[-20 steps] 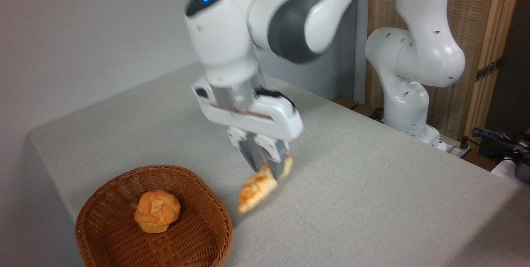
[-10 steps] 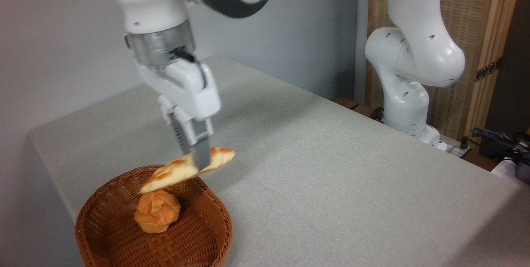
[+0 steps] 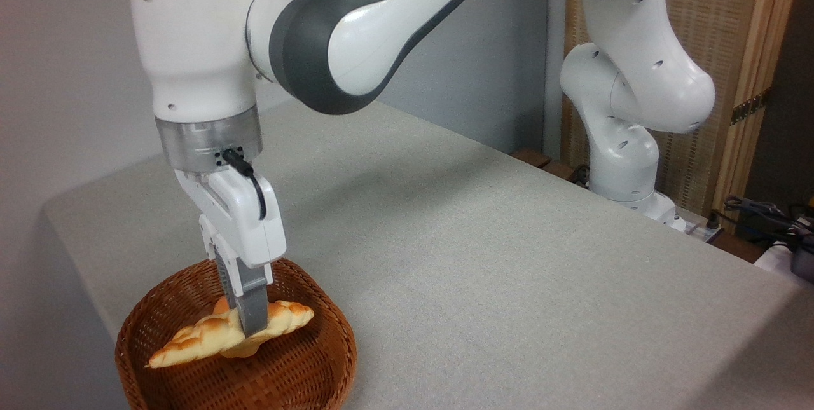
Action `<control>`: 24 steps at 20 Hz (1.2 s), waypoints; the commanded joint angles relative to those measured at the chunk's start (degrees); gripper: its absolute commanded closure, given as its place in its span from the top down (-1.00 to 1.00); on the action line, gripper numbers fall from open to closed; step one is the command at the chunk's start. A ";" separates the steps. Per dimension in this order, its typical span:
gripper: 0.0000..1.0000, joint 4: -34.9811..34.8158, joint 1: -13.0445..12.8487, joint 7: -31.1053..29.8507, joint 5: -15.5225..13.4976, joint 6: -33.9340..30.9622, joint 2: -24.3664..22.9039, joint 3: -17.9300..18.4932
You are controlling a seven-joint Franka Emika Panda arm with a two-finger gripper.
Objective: Put bread into the basket
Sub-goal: 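Lower the roll into the basket beside the bun and open the gripper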
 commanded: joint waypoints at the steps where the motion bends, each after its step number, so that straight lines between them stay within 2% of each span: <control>1: 1.00 -0.14 0.00 0.67 0.20 0.32 0.15 -0.81; 17: 1.00 0.73 0.26 0.50 0.20 0.32 -0.64 -0.55; 20: 1.00 1.52 2.01 0.24 -0.23 -0.20 -2.75 -0.46; 21: 1.00 1.78 3.41 -0.03 -0.76 -0.73 -3.97 -1.07; 22: 1.00 2.05 3.51 -0.20 -1.02 -1.69 -4.59 -1.08; 24: 1.00 2.84 3.78 -1.61 -2.25 -7.74 -6.61 -1.08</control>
